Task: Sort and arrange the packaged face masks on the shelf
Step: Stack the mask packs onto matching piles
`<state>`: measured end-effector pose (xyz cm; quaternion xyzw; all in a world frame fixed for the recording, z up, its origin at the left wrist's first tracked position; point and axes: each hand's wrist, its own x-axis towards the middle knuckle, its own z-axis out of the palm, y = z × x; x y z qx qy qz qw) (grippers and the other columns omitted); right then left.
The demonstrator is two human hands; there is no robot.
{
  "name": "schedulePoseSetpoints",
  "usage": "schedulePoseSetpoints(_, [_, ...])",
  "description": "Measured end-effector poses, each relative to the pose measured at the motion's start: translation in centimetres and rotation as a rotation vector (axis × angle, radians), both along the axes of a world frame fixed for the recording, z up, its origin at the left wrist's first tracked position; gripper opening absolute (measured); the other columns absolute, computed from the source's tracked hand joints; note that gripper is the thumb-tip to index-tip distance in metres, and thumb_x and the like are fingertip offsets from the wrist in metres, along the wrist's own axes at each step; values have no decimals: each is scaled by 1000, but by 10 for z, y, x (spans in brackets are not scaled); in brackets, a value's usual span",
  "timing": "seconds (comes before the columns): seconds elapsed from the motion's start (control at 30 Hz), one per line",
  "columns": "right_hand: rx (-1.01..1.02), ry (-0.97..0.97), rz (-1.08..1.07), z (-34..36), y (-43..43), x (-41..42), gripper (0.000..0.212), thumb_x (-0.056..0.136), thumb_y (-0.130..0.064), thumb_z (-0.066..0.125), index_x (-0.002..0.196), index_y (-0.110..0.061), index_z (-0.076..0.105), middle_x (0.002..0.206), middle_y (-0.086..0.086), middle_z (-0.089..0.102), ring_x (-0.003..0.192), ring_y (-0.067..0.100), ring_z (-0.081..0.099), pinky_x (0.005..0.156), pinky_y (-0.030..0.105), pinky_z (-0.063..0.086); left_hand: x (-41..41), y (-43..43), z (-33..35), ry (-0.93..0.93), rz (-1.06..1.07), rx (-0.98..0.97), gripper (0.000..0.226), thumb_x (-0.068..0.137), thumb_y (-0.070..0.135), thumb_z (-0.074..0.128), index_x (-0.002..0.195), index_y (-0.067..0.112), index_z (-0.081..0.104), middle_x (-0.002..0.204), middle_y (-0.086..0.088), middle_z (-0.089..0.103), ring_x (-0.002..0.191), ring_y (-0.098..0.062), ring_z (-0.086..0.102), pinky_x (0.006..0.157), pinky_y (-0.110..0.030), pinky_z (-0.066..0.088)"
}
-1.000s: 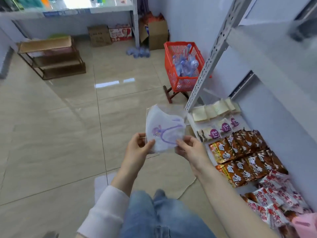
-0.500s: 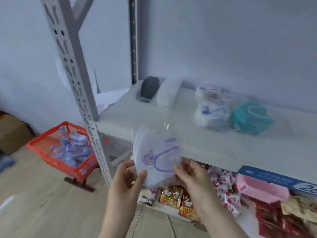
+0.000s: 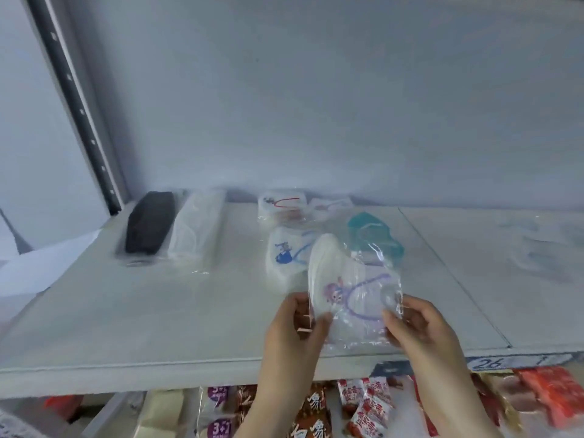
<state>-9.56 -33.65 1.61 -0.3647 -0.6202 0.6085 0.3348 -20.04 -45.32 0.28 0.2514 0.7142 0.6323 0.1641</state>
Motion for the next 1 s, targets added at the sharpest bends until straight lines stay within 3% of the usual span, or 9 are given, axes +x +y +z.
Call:
schedulePoseSetpoints(0.07, [83,23,-11,14,33,-19,15,83,-7,66,93,-17,60,82,-3,66,61,2,63,59,16,52,-19,33,14,36,26,5,20,86,18,65,100,26,53,84,5,65,73,-9,62,63,-18,52])
schedulePoseSetpoints(0.13, [159,24,-9,26,65,-42,14,84,-5,65,92,-15,60,79,-1,64,58,6,62,58,12,50,-43,68,25,41,63,5,26,85,17,66,106,22,51,91,2,64,79,-16,62,69,-26,55])
schedulePoseSetpoints(0.2, [213,3,-4,39,98,-71,14,83,-6,66,90,-16,59,78,0,64,60,13,61,62,17,49,-72,102,35,25,86,-8,29,85,15,66,110,17,51,95,-3,64,83,-22,61,78,-38,55])
schedulePoseSetpoints(0.27, [207,-20,19,51,133,-105,19,82,-7,68,97,-13,57,81,3,63,61,15,60,67,24,51,-105,135,48,29,89,-37,35,86,16,66,117,10,50,96,-4,61,86,-23,60,80,-36,53])
schedulePoseSetpoints(0.5, [244,-327,104,49,219,-207,44,81,-11,68,121,-2,51,70,3,60,68,23,62,88,39,53,-189,211,61,297,91,-562,41,92,25,57,122,-3,53,125,-17,57,118,-30,51,90,-28,38])
schedulePoseSetpoints(0.63, [324,-561,180,38,233,-221,46,83,-18,68,122,2,55,109,19,64,92,30,63,92,37,49,-207,226,52,402,22,-758,35,93,21,54,114,-7,55,123,-21,57,117,-32,52,88,-28,40])
schedulePoseSetpoints(0.8, [329,-770,269,29,243,-226,42,82,-23,69,115,1,59,90,11,57,71,21,51,62,27,40,-218,229,41,486,-21,-879,28,93,16,55,112,-4,55,120,-20,58,113,-32,55,78,-26,39])
schedulePoseSetpoints(0.87, [340,-822,270,25,245,-226,39,81,-23,69,111,1,61,88,12,59,66,20,53,57,24,39,-220,230,39,556,-46,-927,24,94,15,53,110,-3,56,118,-18,58,111,-30,56,74,-25,36])
schedulePoseSetpoints(1.0, [378,-872,284,19,249,-228,50,83,-34,66,120,0,58,113,15,62,99,29,59,74,27,41,-218,231,46,658,-31,-964,23,94,15,52,109,-2,56,117,-17,58,108,-32,57,76,-27,39])
